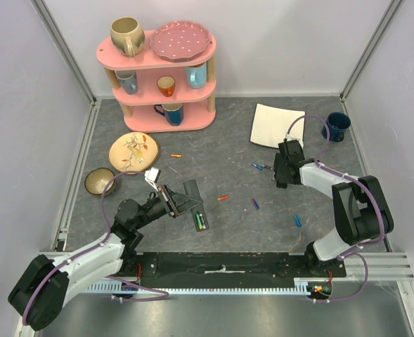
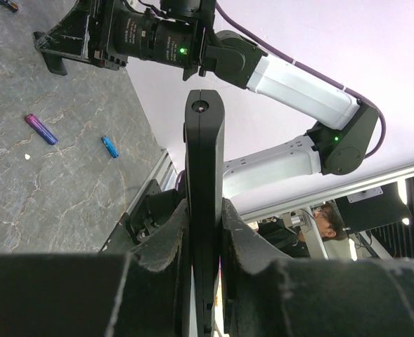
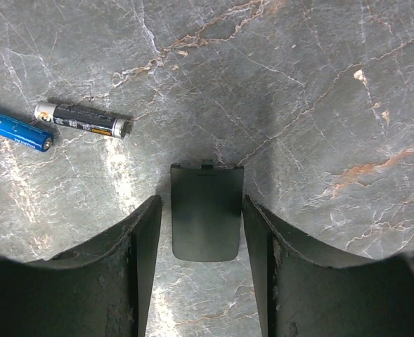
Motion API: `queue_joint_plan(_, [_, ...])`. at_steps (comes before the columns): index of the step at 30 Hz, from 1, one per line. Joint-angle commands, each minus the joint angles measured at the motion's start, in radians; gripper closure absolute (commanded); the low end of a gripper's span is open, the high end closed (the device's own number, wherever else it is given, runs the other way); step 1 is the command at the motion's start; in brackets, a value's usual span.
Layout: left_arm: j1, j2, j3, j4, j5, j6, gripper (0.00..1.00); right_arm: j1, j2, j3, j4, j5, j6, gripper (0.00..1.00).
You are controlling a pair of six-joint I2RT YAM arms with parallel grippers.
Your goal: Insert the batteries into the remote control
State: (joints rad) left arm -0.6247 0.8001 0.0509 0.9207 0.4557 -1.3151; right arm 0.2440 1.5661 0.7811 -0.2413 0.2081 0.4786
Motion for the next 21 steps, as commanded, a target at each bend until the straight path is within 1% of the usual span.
queue_joint_plan(1, [0.003,0.002,-0.056,0.064,0.017,0.031,0.98,-0.009,0.032,-0.045,-0.064,-0.03,0.018,0.43])
queue_joint_plan(6, [0.003,0.002,-0.056,0.064,0.02,0.03,0.98,-0.008,0.011,-0.057,-0.081,-0.041,0.031,0.39])
queue_joint_plan(11, [0.003,0.01,-0.054,0.073,0.023,0.028,0.98,-0.008,0.009,-0.065,-0.093,-0.045,0.035,0.4])
queue_joint_plan(15, [0.003,0.008,-0.054,0.073,0.026,0.028,0.98,-0.009,0.017,-0.068,-0.105,-0.047,0.032,0.45])
queue_joint_plan(17, [0.003,0.013,-0.054,0.073,0.026,0.028,0.98,-0.008,0.025,-0.069,-0.112,-0.046,0.029,0.46])
queue_joint_plan(21, [0.003,0.025,-0.054,0.081,0.029,0.03,0.98,-0.006,0.029,-0.078,-0.113,-0.049,0.026,0.55])
